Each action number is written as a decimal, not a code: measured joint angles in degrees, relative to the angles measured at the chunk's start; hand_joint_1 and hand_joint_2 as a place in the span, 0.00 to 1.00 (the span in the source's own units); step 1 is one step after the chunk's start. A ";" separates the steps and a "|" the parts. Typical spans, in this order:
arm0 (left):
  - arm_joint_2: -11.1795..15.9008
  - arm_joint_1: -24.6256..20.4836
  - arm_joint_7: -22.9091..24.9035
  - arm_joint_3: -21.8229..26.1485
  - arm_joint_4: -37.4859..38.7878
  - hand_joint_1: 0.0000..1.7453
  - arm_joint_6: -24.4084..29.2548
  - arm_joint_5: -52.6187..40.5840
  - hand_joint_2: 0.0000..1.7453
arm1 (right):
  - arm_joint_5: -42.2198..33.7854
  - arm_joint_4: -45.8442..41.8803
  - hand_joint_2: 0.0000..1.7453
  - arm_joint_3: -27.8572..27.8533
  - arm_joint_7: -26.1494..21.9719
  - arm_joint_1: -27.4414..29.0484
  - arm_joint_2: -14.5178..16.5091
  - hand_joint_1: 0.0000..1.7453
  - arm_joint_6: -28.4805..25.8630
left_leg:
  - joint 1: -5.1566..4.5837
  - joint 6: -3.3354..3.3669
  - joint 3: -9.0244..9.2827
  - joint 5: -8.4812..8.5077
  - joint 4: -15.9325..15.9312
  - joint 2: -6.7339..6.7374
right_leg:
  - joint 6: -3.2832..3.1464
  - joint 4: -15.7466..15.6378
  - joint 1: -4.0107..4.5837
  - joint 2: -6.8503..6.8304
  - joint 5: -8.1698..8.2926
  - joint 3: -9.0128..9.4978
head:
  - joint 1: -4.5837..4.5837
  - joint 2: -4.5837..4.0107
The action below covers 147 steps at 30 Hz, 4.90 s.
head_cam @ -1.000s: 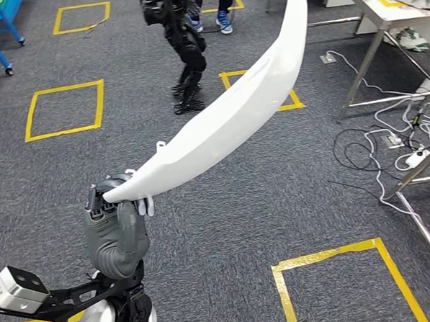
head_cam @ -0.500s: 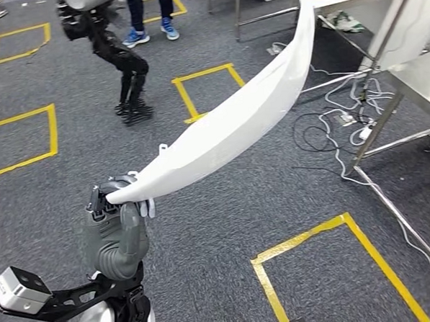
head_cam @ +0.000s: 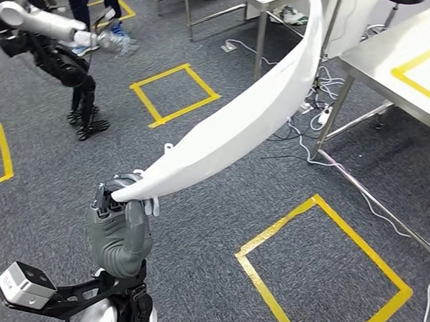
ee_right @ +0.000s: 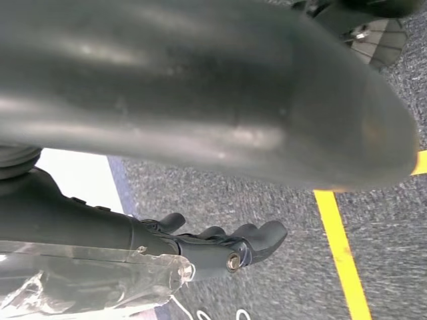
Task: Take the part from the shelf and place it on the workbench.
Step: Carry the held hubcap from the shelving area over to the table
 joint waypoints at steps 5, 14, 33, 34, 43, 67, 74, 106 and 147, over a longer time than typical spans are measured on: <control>-0.01 -0.25 0.03 0.01 0.01 1.00 -0.17 0.21 1.00 | -0.20 -0.01 0.00 -0.01 -0.01 -0.37 0.01 0.00 -0.04 | -0.31 -1.42 0.64 -0.53 -0.08 2.54 | -1.60 -7.13 0.64 -0.96 2.48 3.80 | -0.14 0.01; 0.30 -0.48 -0.04 0.00 0.11 1.00 -0.24 0.32 1.00 | -0.27 -0.02 0.00 -0.09 -0.02 -0.25 -0.04 0.00 -0.26 | 0.33 -2.82 -6.49 -4.50 13.08 -3.86 | -2.46 -7.67 -0.20 5.77 3.13 4.01 | -0.73 0.00; 0.19 1.01 -0.95 -0.01 0.08 1.00 -0.07 0.30 1.00 | 0.10 -0.02 0.00 -0.31 -0.22 0.27 -0.09 0.00 -1.52 | -0.32 -0.52 0.03 -0.38 0.36 0.92 | -0.96 -5.94 0.61 -2.42 1.84 3.83 | 0.22 0.00; 0.20 1.03 -0.97 -0.01 0.07 1.00 -0.07 0.29 1.00 | 0.12 -0.02 0.00 -0.31 -0.24 0.17 -0.09 0.00 -1.56 | -0.42 -0.77 0.10 -0.45 0.36 1.45 | -1.29 -6.59 0.79 -2.35 1.84 4.07 | 0.17 0.00; 0.37 1.68 -1.39 0.02 -0.04 1.00 0.37 0.11 1.00 | 3.55 -0.02 0.00 0.36 -0.90 0.20 -0.10 0.00 -2.84 | 0.11 -2.52 -8.23 -7.07 16.27 -3.45 | -3.00 -7.16 0.10 2.47 2.40 4.17 | -0.77 0.00; -0.11 1.93 0.26 0.24 -0.17 1.00 -4.36 3.48 1.00 | 5.74 -0.02 0.00 2.18 3.42 0.07 -0.15 0.00 -3.01 | 0.50 -1.03 -1.67 1.23 0.43 -4.83 | -0.69 -7.90 -0.02 3.86 2.84 4.32 | -0.54 0.00; -0.54 1.90 3.70 0.50 -0.13 1.00 -4.19 6.75 1.00 | 5.52 -0.02 0.00 2.18 3.43 0.12 -0.15 0.00 -3.28 | 0.56 -1.21 -1.67 1.36 0.40 -4.83 | -0.74 -7.68 0.01 3.86 2.82 4.21 | -0.53 0.00; -1.55 2.25 8.41 1.99 0.97 1.00 -0.40 7.56 1.00 | 5.33 -0.02 0.00 2.18 3.43 0.77 -0.15 0.00 -4.69 | 0.56 -1.24 -1.68 1.38 0.40 -4.83 | -0.75 -7.66 0.01 3.86 2.82 4.19 | -0.54 0.00; 1.31 0.66 -0.80 1.80 1.06 1.00 -23.81 -0.41 1.00 | 7.26 -0.02 0.00 2.64 2.38 -0.29 0.04 0.00 -1.51 | 0.13 1.27 -0.13 0.28 -0.52 -4.19 | 0.74 4.16 -0.72 2.41 -2.17 -1.61 | 0.17 0.00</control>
